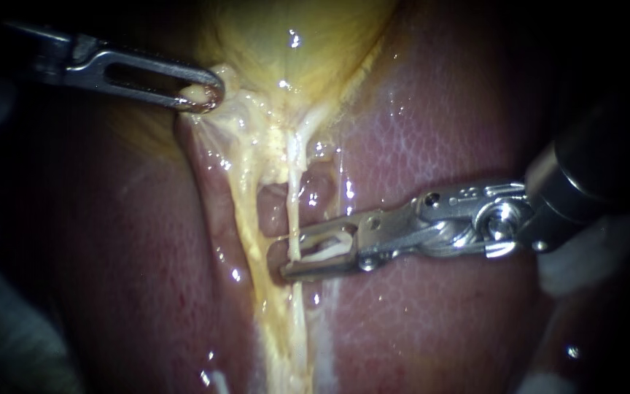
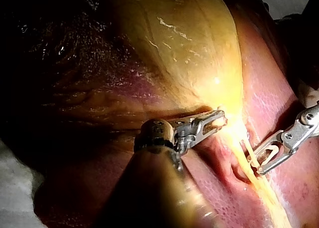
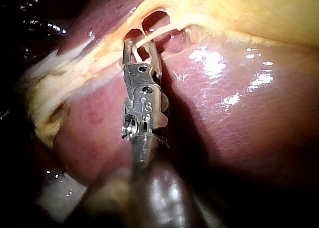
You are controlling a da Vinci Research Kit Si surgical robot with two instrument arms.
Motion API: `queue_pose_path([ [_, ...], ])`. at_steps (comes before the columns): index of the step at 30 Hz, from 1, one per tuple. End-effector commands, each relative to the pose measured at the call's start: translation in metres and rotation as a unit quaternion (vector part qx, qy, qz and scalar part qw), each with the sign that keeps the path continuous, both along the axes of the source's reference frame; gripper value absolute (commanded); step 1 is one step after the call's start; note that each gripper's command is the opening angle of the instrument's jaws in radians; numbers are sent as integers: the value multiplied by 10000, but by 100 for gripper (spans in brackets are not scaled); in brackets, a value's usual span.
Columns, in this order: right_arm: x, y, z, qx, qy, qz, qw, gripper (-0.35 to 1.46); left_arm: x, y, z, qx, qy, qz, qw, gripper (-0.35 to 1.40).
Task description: Clipping first clip left tube
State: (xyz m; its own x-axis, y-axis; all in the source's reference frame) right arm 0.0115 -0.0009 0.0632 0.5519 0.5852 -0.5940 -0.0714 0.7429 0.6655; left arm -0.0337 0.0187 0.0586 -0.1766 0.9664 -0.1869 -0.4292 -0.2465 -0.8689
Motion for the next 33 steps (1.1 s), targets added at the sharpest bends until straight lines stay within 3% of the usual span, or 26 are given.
queue_pose_path([
  [1,0,1,1,0,-15,-4,10000,25,0,0,0,-1,-1,3,10000,-35],
  [7,-4,8,6,12,67,61,10000,47,0,0,0,0,-1,3,10000,-35],
  [11,-11,12,9,-60,17,170,9998,50,0,0,0,0,-2,3,10000,-35],
  [18,-37,23,1,16,61,202,9998,50,1,0,-1,1,-2,4,10000,-35],
  [24,-51,35,-13,506,311,614,9963,50,1,0,-1,1,-2,4,10000,-35],
  [26,-54,37,-18,749,439,677,9939,50,1,0,-1,1,-2,4,10000,-35],
  [33,-50,33,-32,1091,744,644,9891,50,1,0,-1,1,-2,4,10000,-35],
])
